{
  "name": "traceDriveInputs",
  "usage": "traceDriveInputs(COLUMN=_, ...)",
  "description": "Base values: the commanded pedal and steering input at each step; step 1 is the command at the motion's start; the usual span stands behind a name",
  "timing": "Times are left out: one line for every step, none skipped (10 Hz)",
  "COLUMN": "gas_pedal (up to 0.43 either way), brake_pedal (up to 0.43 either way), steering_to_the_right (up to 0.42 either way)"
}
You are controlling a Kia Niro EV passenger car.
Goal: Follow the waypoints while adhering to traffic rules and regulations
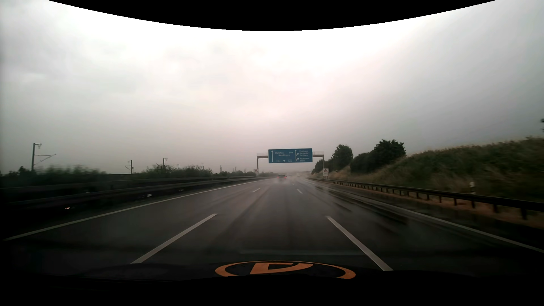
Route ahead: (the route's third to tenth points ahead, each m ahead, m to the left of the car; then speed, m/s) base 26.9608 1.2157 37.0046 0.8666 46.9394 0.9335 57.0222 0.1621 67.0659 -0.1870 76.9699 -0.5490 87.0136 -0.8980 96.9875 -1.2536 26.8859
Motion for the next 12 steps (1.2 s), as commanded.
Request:
traceDriveInputs(gas_pedal=0.24, brake_pedal=0.0, steering_to_the_right=0.002)
traceDriveInputs(gas_pedal=0.24, brake_pedal=0.0, steering_to_the_right=0.002)
traceDriveInputs(gas_pedal=0.24, brake_pedal=0.0, steering_to_the_right=0.002)
traceDriveInputs(gas_pedal=0.24, brake_pedal=0.0, steering_to_the_right=0.002)
traceDriveInputs(gas_pedal=0.26, brake_pedal=0.0, steering_to_the_right=0.002)
traceDriveInputs(gas_pedal=0.26, brake_pedal=0.0, steering_to_the_right=0.002)
traceDriveInputs(gas_pedal=0.26, brake_pedal=0.0, steering_to_the_right=0.002)
traceDriveInputs(gas_pedal=0.26, brake_pedal=0.0, steering_to_the_right=0.003)
traceDriveInputs(gas_pedal=0.26, brake_pedal=0.0, steering_to_the_right=0.003)
traceDriveInputs(gas_pedal=0.26, brake_pedal=0.0, steering_to_the_right=0.002)
traceDriveInputs(gas_pedal=0.26, brake_pedal=0.0, steering_to_the_right=0.002)
traceDriveInputs(gas_pedal=0.26, brake_pedal=0.0, steering_to_the_right=0.002)
